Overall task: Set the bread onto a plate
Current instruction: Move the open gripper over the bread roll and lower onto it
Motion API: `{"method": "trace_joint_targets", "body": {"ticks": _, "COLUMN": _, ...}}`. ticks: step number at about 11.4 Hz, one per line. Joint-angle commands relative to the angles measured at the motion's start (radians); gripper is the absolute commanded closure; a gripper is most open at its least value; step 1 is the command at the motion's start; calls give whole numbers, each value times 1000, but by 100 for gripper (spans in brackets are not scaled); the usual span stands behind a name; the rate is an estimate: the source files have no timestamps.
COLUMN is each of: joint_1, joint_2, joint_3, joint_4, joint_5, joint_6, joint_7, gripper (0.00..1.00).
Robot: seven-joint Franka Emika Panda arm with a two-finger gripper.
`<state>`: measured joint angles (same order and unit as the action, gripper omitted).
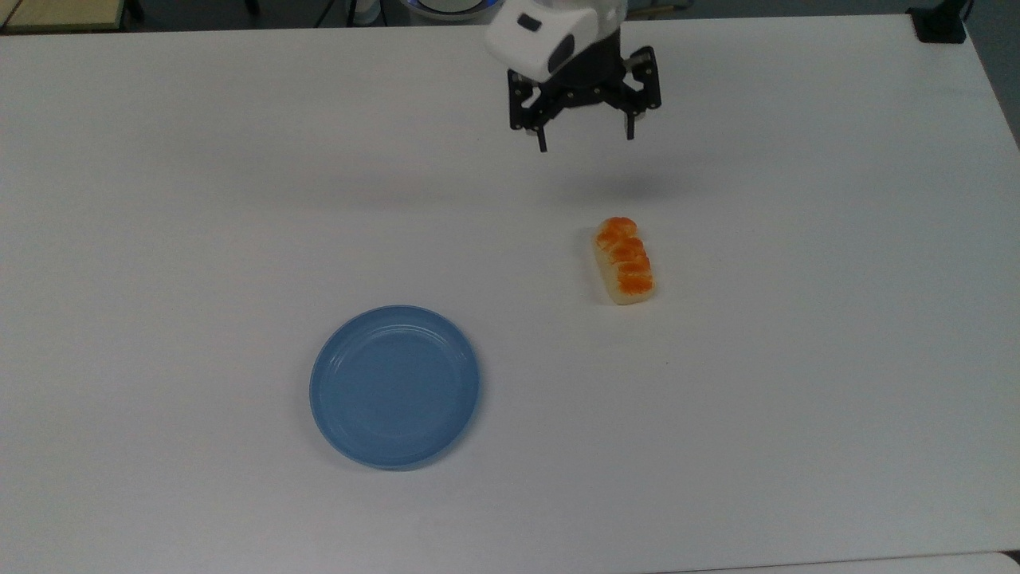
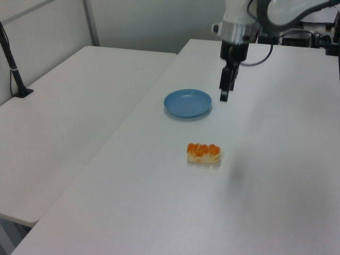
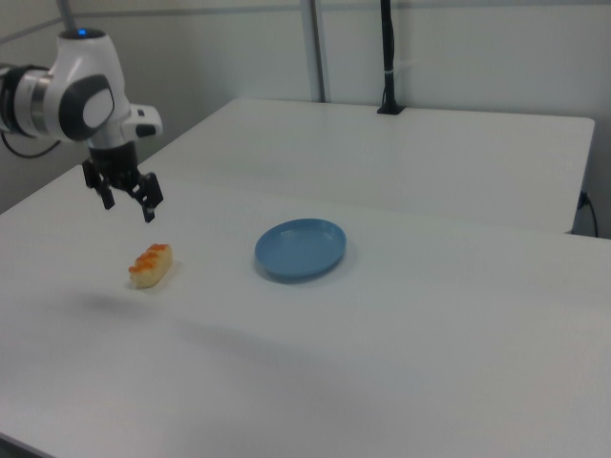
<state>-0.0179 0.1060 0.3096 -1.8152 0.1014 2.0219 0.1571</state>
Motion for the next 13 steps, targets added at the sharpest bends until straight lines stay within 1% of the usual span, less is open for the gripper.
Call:
{"method": "trace_joint_targets", "body": {"ticks": 1, "joint_1": 65, "joint_2": 93, "joint_3": 2, "joint_4": 5, "joint_5": -63, "joint_6": 58, "joint_7": 106, "gripper": 0}}
{"method": "trace_joint_targets", "body": {"ticks": 2, "joint_1": 76, "joint_2": 124, "joint_3": 3, "joint_4": 23, "joint_5": -107, "joint_6": 64, "joint_7": 160, "gripper": 0}}
{"method": "trace_joint_targets", "body": {"ticks": 3, "joint_1": 101, "joint_2": 164, "joint_3": 3, "joint_4": 37, "joint_5": -130, "joint_6": 84, "joint_7": 194, "gripper": 0}}
{"method": "trace_joint_targets", "body": {"ticks": 5, "joint_1": 121, "joint_2": 231, "joint_3": 3, "joint_4": 74, "joint_5": -184, "joint_6": 109, "joint_7": 257, "gripper": 0}}
{"method": "trace_joint_targets", "body": {"ticks": 7, "joint_1": 147, "joint_2": 309, "joint_3": 3, "joint_4": 137, "joint_5": -253, "joint_6": 109, "joint_7": 326, "gripper": 0}}
{"method": "trace_joint_targets", "body": {"ticks": 9, "joint_1": 150, "joint_2": 346, "joint_3": 2, "joint_4": 157, "joint_5": -288, "joint_6": 109, "joint_7": 343, "gripper": 0}}
{"method": "trace_joint_targets", "body": {"ticks": 13, "joint_1": 156, "joint_2": 394, "joint_3": 2, "joint_4": 174, "joint_5": -313, "joint_6": 109, "joint_7": 343, "gripper": 0}}
